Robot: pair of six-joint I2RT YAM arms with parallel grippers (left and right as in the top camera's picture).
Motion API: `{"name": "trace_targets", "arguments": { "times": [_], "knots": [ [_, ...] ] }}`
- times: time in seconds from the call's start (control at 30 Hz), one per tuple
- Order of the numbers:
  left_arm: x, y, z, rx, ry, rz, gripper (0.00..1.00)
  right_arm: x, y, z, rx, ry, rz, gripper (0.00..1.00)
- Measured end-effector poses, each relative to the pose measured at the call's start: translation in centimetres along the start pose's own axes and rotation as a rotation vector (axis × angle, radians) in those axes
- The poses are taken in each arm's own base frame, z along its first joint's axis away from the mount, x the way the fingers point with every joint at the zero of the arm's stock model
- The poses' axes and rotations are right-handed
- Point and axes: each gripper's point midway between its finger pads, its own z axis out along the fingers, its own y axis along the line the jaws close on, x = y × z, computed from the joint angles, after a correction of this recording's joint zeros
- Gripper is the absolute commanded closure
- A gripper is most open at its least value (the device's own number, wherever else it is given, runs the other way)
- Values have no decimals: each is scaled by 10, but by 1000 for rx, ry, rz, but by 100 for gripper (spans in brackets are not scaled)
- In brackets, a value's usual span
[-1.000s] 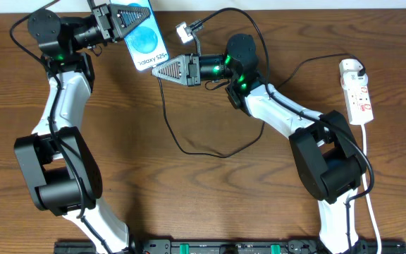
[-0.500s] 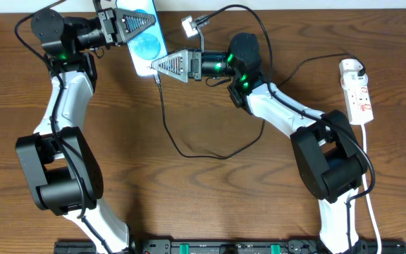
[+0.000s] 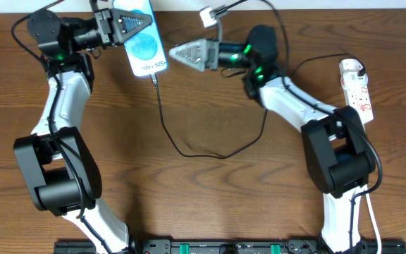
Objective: Plug charger to phone and switch on socket
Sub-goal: 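Open the right gripper and withdraw it from the plug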
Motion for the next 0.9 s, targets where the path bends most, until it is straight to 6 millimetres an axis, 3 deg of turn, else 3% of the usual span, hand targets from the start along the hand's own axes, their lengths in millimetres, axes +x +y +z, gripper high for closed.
{"name": "trace_targets", "arguments": {
  "times": [0.13,0.23,0.53,0.8,0.9],
  "knots": [
    [-5,3,-13,-18,-26,-6,92,-12,-19,-25,57,-17,67,1],
    [-7,4,-18,-24,-35,-13,93,-8,-40,-37,119,-7,163,1],
    [-6,4,-17,-21,-29,-19,93,45,-94,-53,321,96,407,3],
    [-6,4,-17,-21,-30,-18,93,80,-118,-65,462,161,452,4],
    [-6,4,-17,-22,-30,-18,93,95,-128,-75,540,185,486,8]
  ]
}}
